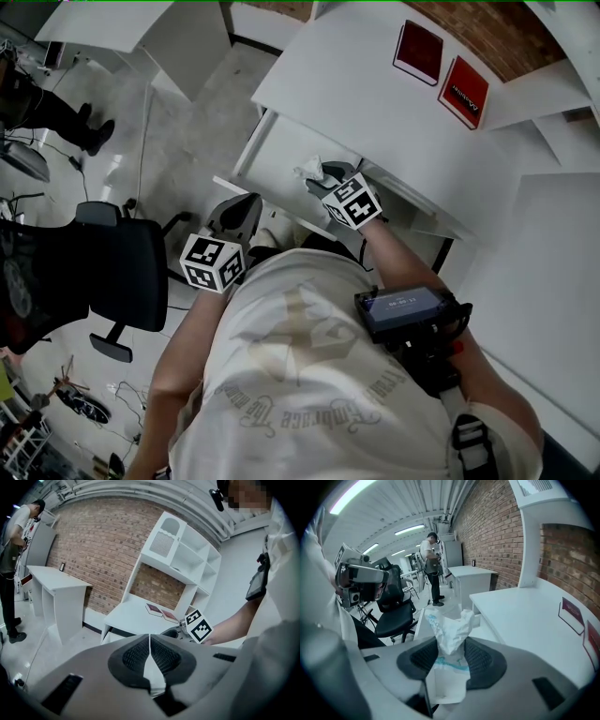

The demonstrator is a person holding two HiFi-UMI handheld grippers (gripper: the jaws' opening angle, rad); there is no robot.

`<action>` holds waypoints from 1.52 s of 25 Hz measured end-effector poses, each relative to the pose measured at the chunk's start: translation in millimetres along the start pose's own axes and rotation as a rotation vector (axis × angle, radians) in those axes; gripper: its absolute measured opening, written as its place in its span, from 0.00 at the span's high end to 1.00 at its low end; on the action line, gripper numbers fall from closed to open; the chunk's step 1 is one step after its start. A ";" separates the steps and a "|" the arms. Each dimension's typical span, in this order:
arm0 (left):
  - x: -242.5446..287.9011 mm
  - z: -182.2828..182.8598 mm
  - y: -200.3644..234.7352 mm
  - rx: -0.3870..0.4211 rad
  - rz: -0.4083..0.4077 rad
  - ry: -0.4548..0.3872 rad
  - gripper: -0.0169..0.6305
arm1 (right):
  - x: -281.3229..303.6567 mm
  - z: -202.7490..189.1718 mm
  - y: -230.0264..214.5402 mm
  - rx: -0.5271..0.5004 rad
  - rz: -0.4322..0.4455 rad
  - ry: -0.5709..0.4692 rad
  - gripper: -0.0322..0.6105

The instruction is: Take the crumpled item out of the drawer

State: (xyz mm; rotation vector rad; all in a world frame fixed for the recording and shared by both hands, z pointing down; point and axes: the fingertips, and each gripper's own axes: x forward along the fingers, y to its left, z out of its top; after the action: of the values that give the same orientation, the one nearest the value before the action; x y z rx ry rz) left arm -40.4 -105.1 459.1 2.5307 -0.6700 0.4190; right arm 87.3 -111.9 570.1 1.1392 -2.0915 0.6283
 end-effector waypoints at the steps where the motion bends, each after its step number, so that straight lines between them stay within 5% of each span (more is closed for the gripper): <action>1: 1.2 0.2 -0.4 0.002 -0.005 0.003 0.93 | -2.2 2.8 -0.6 0.008 -0.001 -0.010 0.65; 27: 25.0 34.1 1.4 0.098 -0.083 -0.008 0.93 | -72.4 89.1 -1.5 0.122 -0.038 -0.353 0.67; 38: 54.9 38.3 -44.2 0.134 -0.173 0.009 0.93 | -124.1 66.0 -15.0 0.186 -0.092 -0.409 0.68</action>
State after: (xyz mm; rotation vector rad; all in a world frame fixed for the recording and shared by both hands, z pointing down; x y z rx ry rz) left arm 35.0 -112.4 432.7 2.6846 -0.4274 0.4258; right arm 128.3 -97.2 435.6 1.5689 -2.3361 0.5927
